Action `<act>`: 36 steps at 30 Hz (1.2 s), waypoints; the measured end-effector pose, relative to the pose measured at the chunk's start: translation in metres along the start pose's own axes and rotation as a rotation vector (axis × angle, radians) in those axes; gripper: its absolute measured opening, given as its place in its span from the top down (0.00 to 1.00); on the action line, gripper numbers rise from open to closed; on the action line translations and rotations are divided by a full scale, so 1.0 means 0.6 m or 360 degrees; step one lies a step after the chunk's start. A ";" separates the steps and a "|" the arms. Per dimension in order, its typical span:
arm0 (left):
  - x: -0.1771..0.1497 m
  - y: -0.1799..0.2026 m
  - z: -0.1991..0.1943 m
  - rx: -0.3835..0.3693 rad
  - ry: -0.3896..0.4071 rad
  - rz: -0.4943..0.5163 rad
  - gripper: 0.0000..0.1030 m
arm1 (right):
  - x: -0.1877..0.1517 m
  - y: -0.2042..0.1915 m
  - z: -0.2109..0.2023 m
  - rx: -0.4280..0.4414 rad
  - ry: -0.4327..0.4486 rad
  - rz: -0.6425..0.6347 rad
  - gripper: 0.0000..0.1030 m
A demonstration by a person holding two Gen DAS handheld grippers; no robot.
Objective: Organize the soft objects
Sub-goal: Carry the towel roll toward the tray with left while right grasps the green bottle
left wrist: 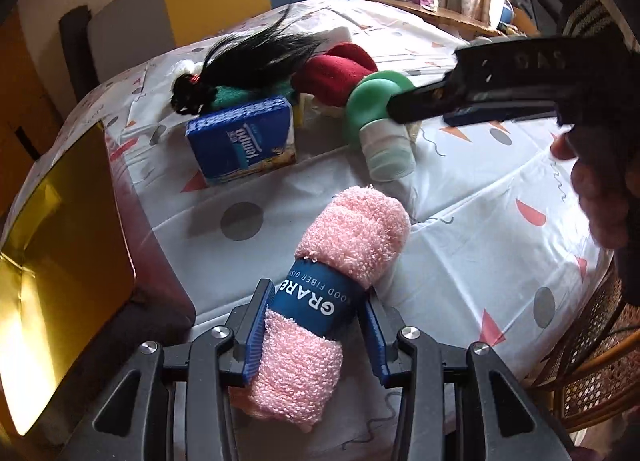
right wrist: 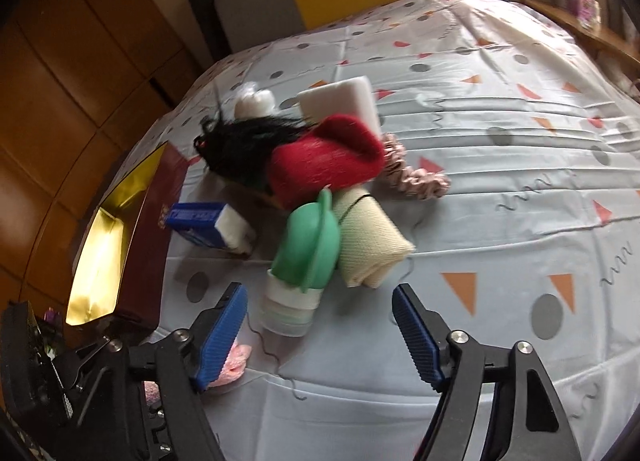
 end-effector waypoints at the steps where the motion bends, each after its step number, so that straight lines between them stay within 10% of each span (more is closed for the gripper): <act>1: -0.006 0.003 -0.008 -0.0002 0.0005 -0.0012 0.59 | -0.003 -0.006 0.010 0.0016 -0.0022 -0.0003 0.35; 14: -0.012 -0.032 0.001 0.0014 -0.0001 -0.0163 0.64 | 0.000 -0.002 0.087 0.0033 -0.0090 0.0083 0.37; 18: -0.011 -0.033 0.001 0.0009 -0.0007 -0.0174 0.63 | 0.005 0.008 0.092 0.0018 -0.0070 0.0117 0.65; 36: -0.004 -0.034 -0.038 -0.0002 0.0055 -0.0228 0.68 | -0.005 0.011 0.075 0.0099 -0.0187 0.0032 0.64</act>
Point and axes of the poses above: each gripper's, at about its wrist camera, not at the fingertips, and z roughly the way its jaws point, y to its right, x to its top, the point moved 2 cm from there along z, roughly the way its jaws point, and after that the axes turned 12 degrees about y, right-handed, at the moved point
